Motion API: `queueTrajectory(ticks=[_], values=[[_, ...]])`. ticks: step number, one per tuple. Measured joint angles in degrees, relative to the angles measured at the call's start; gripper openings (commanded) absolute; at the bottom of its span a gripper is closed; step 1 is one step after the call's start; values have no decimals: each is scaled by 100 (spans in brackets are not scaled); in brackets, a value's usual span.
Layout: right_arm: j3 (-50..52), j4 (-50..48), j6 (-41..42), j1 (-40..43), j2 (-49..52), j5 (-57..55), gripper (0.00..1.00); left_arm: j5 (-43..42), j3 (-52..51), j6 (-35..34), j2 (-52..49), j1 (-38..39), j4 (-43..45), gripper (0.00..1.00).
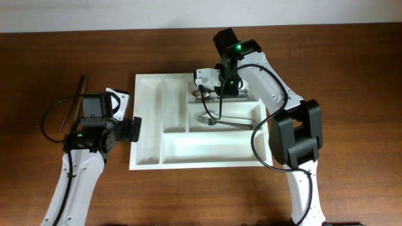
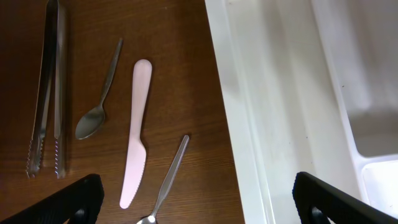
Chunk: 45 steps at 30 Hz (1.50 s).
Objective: Pack container
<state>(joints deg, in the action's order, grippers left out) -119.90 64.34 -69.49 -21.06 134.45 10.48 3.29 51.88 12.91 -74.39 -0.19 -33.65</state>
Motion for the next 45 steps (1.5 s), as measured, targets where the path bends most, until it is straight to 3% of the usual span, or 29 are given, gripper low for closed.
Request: queueTrajectory(ticks=[8,13,16,19,22,26,29,30,31,39,45], values=[[-103,24,1019,-2,0,-229,28,-2,0,0,0,0,0,99],[-282,431,1873,4,-140,-671,50,0,0,-2,0,0,0,99],[-411,533,2516,42,-549,-804,54,-2,0,0,0,0,0,99],[-608,581,3195,208,-1172,-835,66,-2,0,-2,0,0,-2,99],[-787,592,3939,608,-1906,-826,69,-2,0,0,0,0,0,99],[-968,597,5125,1880,-2896,-520,70,-2,0,0,0,0,7,99],[-1008,660,5921,3038,-3189,-101,77,-28,0,-2,0,0,92,99],[-1010,710,6129,3364,-3200,42,81,-90,0,-7,0,0,81,99],[-1008,767,6317,3659,-3195,170,99,-205,2,-33,0,-7,9,99],[-935,1093,7108,5313,-2824,756,99,-1513,11,-291,0,-22,-544,99],[-916,1093,7237,5615,-2741,839,99,-1486,85,-925,-9,-227,-892,99]])
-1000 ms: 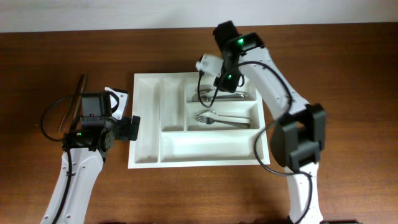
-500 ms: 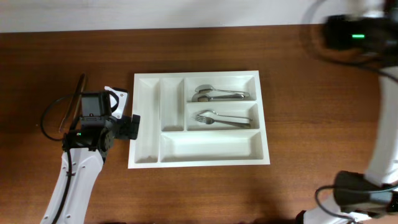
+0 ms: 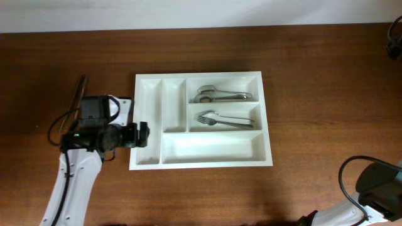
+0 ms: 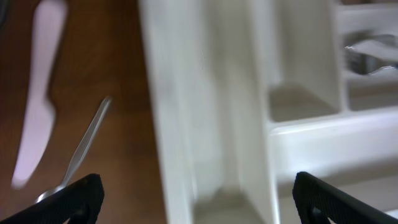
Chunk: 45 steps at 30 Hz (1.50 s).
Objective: Pack container
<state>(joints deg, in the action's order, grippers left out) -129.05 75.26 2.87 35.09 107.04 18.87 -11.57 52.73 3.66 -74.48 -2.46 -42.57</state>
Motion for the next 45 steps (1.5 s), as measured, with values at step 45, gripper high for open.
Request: queueTrajectory(ticks=[45], values=[[0,0,15,4,2,76,99,1287,5685,1921,-5353,-2188,-1154,90]])
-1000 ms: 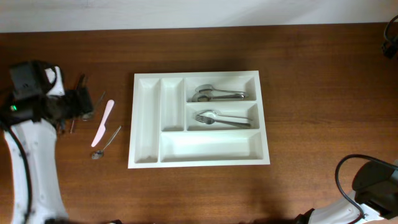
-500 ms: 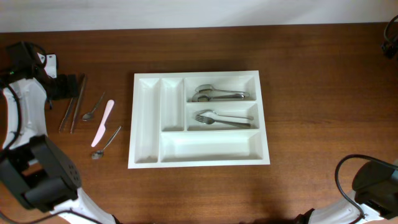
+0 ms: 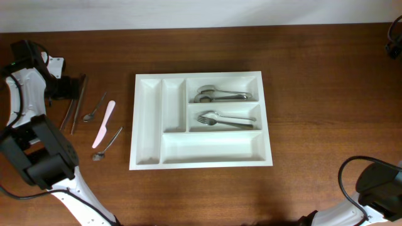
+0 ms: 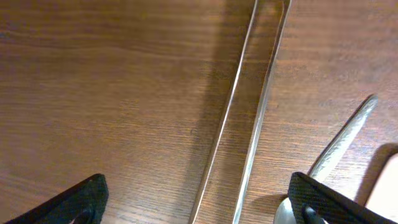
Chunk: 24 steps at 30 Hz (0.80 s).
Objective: Pack container
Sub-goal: 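Move the left gripper over the metal tongs and grasp them, then lift the tongs and lower them into the narrow left compartment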
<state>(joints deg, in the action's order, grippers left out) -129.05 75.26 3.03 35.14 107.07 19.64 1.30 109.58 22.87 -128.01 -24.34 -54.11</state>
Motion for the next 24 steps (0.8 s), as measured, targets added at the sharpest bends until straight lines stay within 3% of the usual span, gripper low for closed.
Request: queueTrajectory(ticks=[10,14,17,24], values=[[0,0,0,0,0,0,99,2,15,162,-693,4,-70,89],[0,0,2,0,0,0,99,4,15,227,-695,28,-57,80],[0,0,2,0,0,0,99,4,15,304,-695,44,-57,61],[0,0,2,0,0,0,99,26,15,330,-702,103,-168,30]])
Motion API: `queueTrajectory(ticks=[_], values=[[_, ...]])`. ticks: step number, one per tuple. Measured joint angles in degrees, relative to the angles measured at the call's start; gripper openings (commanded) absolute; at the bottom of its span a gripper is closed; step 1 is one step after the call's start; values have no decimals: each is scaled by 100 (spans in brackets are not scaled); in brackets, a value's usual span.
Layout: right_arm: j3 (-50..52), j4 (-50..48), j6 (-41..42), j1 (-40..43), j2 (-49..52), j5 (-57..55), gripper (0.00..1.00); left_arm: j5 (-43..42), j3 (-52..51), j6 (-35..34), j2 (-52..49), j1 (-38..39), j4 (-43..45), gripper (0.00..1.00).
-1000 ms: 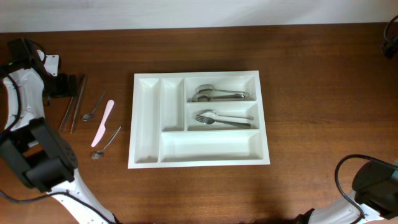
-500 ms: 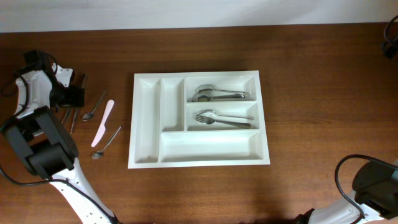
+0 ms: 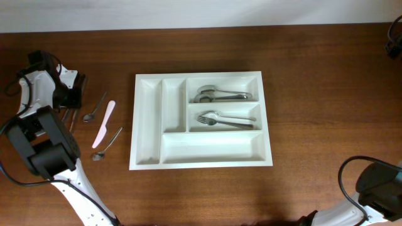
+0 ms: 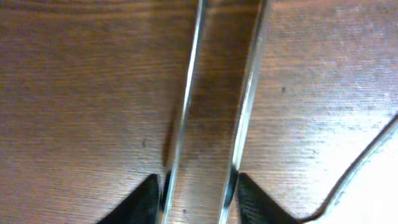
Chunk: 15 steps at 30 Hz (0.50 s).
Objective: Pack container
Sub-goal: 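Lift the tongs and lower them into the narrow left compartment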
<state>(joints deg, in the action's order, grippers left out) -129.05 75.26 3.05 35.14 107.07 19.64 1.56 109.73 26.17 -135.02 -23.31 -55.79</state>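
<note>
The white cutlery tray (image 3: 147, 160) lies mid-table, with spoons (image 3: 220, 95) and forks (image 3: 223, 118) in its two right compartments. Left of it on the wood lie steel tongs (image 3: 66, 119), a small spoon (image 3: 95, 108), a pink knife (image 3: 103, 123) and a second spoon (image 3: 108, 144). My left gripper (image 3: 69, 94) is down on the tongs. In the left wrist view the tongs (image 4: 189, 81) run between the black fingertips (image 4: 140, 202), which press on the two arms from outside; the gripper (image 4: 198, 199) is shut on them. The right gripper is out of view.
A dark part of the right arm (image 3: 396, 37) shows at the far right edge, its base (image 3: 377, 188) at bottom right. A spoon handle (image 4: 367, 162) and the pale knife (image 4: 382, 202) lie just right of the tongs. The table's far edge is close behind.
The left gripper was open and wide above the tongs. It is now lower, with its fingers drawn in against the tongs' two arms. The cutlery has not moved.
First the right gripper was over the spoon compartment and the left hung open by the tray's left rim. Then the right arm was off at the right edge. Later the left gripper was open over the tongs at far left, and now it is shut on them.
</note>
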Motion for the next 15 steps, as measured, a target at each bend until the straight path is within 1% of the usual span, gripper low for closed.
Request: queueTrajectory(ticks=[5,10,15], values=[[0,0,0,0,2,0,99,2,0,-7,0,66,-175,2],[0,0,-2,0,2,0,99,0,76,-24,0,127,-295,2],[0,0,-2,0,2,0,99,0,474,-42,-44,162,-896,2]])
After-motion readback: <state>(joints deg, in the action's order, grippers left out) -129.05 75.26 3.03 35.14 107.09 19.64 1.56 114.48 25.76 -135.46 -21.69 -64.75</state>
